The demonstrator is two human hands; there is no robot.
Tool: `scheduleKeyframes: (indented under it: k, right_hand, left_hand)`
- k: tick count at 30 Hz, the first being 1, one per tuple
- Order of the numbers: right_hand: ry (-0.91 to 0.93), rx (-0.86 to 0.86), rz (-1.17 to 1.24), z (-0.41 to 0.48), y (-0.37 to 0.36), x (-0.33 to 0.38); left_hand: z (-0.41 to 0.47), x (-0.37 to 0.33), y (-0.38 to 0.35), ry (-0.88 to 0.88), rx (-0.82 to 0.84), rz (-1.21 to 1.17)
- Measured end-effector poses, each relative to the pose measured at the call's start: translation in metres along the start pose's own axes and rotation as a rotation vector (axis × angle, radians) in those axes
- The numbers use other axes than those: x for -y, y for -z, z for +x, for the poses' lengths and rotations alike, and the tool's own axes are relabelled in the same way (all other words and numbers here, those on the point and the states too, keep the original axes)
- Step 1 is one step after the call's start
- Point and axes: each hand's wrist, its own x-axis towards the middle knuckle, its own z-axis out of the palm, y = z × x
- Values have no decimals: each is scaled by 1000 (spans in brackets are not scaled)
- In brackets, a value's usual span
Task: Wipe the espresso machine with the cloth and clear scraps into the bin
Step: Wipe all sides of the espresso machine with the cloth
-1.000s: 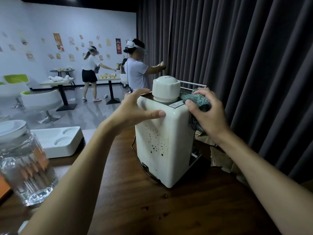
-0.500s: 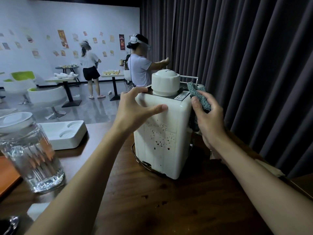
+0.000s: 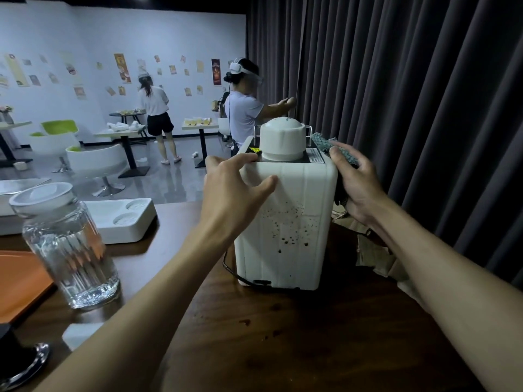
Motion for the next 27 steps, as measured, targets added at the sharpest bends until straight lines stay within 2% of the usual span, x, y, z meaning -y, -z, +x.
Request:
scheduleKeyframes:
  k: [11,16,22,27]
  right_hand:
    - [-110,42,80,14,9,12]
    - [-95,13,37,16,8,13]
    - [118,-156,-199,4,9,27]
    - [336,-46,-316,-24,-2,47]
  left_hand:
    - [1,-9,-2,-35,3,70]
    - [7,4,9,-76,77,-24]
    - [19,15,12,-183,145,-50]
    - [26,12,9,-289,127,-53]
